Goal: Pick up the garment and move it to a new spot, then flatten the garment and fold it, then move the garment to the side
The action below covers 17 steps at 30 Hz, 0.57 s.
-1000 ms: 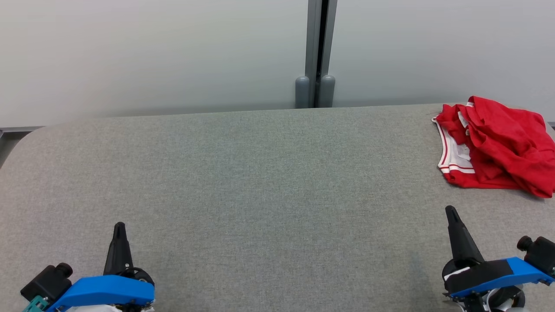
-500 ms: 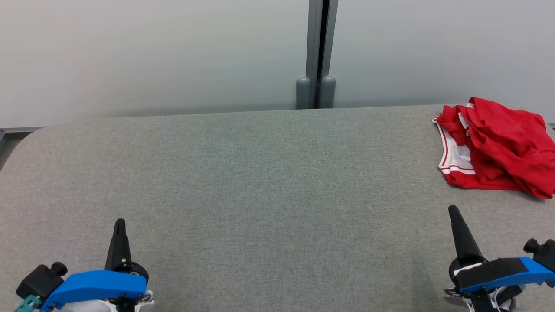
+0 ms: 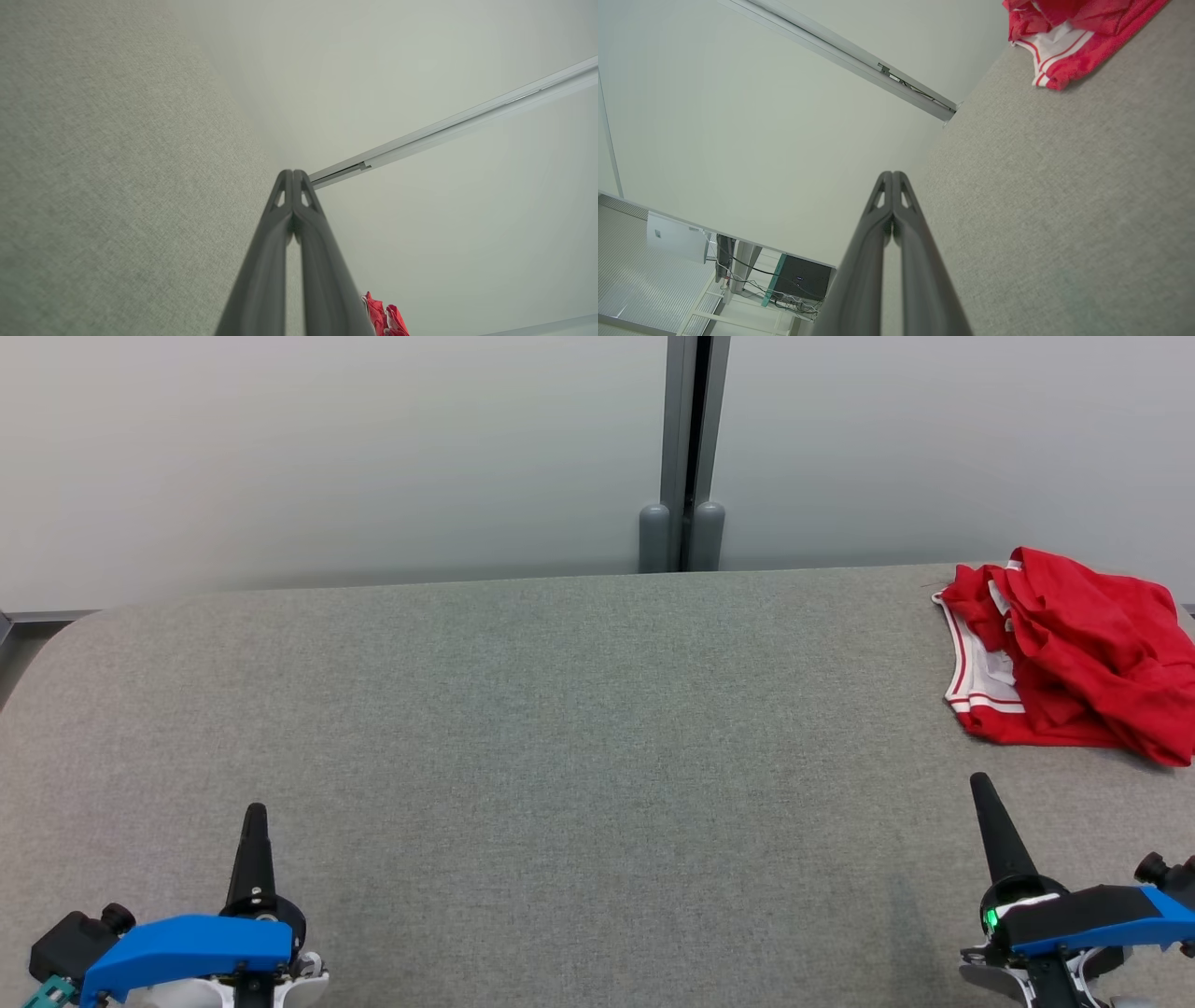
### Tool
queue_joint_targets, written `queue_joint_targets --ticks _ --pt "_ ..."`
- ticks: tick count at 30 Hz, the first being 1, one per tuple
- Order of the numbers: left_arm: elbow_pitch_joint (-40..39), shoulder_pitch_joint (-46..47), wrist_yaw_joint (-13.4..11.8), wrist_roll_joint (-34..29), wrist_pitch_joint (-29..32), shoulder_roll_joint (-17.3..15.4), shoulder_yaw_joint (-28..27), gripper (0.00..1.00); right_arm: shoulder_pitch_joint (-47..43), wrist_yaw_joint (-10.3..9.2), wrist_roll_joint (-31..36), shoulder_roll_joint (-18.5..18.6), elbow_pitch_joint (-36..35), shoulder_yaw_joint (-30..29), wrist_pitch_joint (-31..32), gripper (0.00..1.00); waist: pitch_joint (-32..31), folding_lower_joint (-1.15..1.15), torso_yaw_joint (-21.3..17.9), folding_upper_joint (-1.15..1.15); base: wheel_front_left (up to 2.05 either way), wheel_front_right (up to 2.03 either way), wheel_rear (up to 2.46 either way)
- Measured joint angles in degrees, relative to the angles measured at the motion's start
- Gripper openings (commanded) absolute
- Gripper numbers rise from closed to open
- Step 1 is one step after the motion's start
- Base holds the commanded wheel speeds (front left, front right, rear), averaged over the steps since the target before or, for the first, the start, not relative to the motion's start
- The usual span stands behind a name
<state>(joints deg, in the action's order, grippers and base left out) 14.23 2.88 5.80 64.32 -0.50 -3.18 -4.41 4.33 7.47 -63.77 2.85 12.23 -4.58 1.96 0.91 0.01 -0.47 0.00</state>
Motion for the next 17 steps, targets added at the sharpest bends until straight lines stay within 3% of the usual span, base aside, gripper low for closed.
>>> queue_joint_targets --ticks 17 --pt "0.0 1.1 0.5 9.3 2.4 0.1 -0.5 0.0 0.3 0.0 -9.5 0.0 0.6 -0.7 1.5 0.0 -0.2 0.0 0.1 0.0 0.0 0.0 0.0"
